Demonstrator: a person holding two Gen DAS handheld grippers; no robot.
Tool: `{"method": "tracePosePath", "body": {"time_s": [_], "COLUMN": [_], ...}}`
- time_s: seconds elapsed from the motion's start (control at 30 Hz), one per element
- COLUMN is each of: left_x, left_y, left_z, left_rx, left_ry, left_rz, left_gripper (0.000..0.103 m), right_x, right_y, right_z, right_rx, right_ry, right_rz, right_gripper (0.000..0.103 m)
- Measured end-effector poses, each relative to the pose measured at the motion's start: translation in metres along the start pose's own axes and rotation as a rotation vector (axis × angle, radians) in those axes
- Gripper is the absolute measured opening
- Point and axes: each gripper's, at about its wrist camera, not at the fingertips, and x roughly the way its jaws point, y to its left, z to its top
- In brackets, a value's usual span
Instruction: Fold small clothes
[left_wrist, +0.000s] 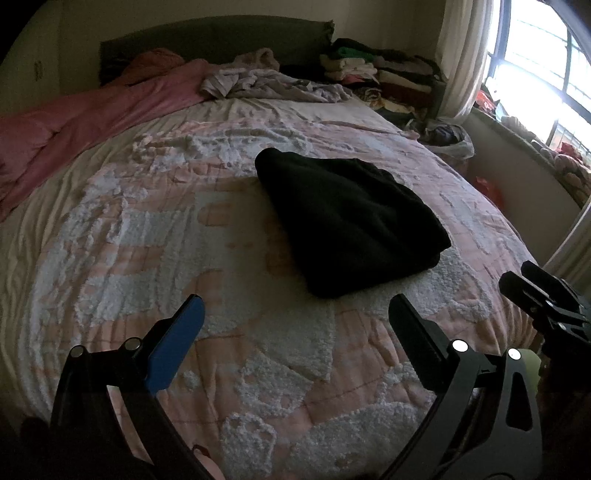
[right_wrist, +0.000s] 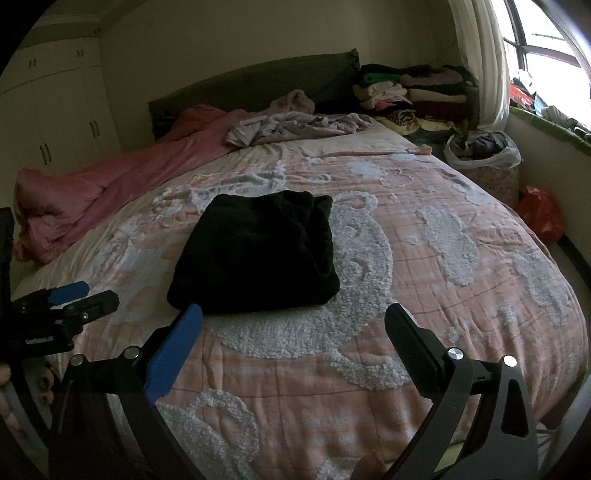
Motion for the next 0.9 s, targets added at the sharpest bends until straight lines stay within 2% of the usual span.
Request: {"method": "tracePosePath", "body": {"time_s": [0.27,0.33,0.43,0.53,0.63,0.73,0.83,0.9], "left_x": [-0.003,-0.007,-0.007,-0.004,-0.002,-0.006,-0.013,-0.015], "left_y": [-0.002,-0.001,0.010,0.028,0.056,0.098,0.165,0.205], "left_z": [-0.004,-0.004,-0.002,-0.002,-0.001,0.002,0.002,0.001], "left_rx": [0.030,0.035,0.003,-0.018,-0.059,-0.110,-0.222,-0.268], "left_ry": [0.003,-0.007,0.018,0.028,0.039,0.016,0.011,0.027], "left_rz": [0.025,0.021,-0.033,0.029,0.097,0.188,0.300,0.372], "left_gripper": [0.093,0.093,0.093,0.093,0.093,0.093,0.093,0.093], "right_x": [-0.004,-0.011,-0.025,-0.050,-0.081,-0.117,-0.155,-0.178], "right_y": [-0.008,-0.021,-0.046,-0.089,-0.143,-0.204,-0.266,-0.313], "right_z": [-0.001,-0.002,-0.006,-0.019,-0.041,-0.070,-0.104,-0.133], "right_rx": [0.025,0.059,0.123,0.222,0.332,0.451,0.568,0.657], "right_ry": [-0.007,-0.015,-0.034,-0.052,-0.069,-0.081,-0.086,-0.049], "right_rz": [-0.019,-0.053,-0.114,-0.197,-0.321,-0.488,-0.676,-0.815], "right_gripper": [0.098,0.098,0.098,0.098,0.098,0.098,0.098,0.098]}}
